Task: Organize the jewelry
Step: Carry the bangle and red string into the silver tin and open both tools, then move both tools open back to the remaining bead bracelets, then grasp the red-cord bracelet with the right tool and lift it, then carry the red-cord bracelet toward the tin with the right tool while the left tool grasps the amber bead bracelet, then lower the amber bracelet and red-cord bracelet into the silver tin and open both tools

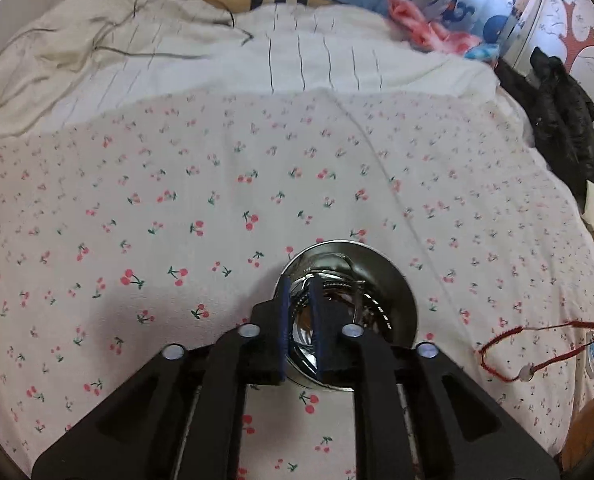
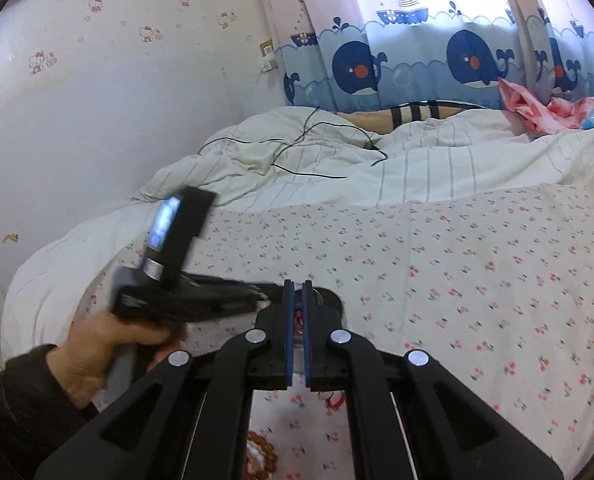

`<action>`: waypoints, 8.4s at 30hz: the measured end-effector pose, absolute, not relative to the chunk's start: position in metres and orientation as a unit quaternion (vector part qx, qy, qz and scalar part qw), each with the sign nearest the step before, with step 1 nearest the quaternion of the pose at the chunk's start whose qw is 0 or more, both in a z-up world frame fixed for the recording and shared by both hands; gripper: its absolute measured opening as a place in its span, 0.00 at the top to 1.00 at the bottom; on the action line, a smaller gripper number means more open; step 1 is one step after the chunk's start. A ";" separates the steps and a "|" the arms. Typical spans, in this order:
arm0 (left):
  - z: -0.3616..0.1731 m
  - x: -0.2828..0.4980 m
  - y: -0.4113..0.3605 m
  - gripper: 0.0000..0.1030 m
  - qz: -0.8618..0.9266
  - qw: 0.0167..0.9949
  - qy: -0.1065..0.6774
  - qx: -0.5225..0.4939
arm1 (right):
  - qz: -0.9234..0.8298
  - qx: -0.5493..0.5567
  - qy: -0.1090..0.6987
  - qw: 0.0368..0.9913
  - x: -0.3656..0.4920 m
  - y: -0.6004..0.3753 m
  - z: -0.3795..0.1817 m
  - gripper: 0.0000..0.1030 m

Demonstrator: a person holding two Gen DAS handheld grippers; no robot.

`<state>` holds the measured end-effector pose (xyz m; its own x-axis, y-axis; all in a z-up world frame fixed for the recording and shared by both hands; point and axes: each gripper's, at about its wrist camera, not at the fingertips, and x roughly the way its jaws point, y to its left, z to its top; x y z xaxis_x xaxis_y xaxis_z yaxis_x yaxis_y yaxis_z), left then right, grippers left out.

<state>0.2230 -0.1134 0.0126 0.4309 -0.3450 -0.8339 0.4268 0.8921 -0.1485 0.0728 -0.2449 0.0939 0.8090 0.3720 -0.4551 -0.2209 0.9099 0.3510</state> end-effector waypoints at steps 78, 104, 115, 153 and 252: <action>-0.033 0.081 -0.060 0.15 -0.160 0.854 0.456 0.191 | 0.063 -0.012 0.443 0.894 0.039 -0.203 -0.008 0.18; -0.022 0.114 0.021 0.13 -0.079 0.864 0.490 0.087 | 0.066 -0.074 0.421 0.902 0.046 -0.151 -0.016 0.10; -0.027 0.115 0.012 0.12 -0.110 0.858 0.496 0.073 | 0.069 -0.087 0.441 0.891 0.060 -0.143 -0.027 0.10; -0.031 0.100 -0.015 0.48 -0.220 0.828 0.512 0.062 | 0.111 0.119 0.449 0.879 0.047 -0.245 -0.010 0.92; 0.028 0.139 -0.012 0.27 -0.220 0.865 0.449 -0.049 | 0.132 0.120 0.419 0.890 0.180 -0.185 0.009 0.86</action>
